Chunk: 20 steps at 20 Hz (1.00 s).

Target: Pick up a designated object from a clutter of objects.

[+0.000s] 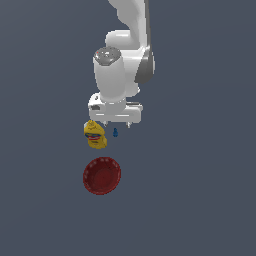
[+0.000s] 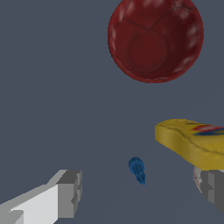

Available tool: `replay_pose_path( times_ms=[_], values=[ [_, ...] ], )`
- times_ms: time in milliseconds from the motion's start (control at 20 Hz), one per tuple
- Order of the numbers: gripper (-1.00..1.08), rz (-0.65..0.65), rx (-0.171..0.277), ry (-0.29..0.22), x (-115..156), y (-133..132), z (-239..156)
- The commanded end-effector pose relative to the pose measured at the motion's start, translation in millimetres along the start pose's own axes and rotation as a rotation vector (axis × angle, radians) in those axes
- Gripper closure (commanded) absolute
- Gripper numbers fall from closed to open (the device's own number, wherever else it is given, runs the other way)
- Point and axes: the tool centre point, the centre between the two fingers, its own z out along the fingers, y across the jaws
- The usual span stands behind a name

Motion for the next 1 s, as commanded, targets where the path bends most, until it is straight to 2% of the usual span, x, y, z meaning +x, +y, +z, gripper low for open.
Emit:
replay_pose_path(
  times_ms=[0,450,950],
  values=[
    [-0.92,0.01,-0.003,0.005,-11,6,19],
    [-0.92,0.038,-0.012,0.016,-49,23,68],
    [-0.92,0.049,-0.017,0.02,-68,30,86]
  ],
)
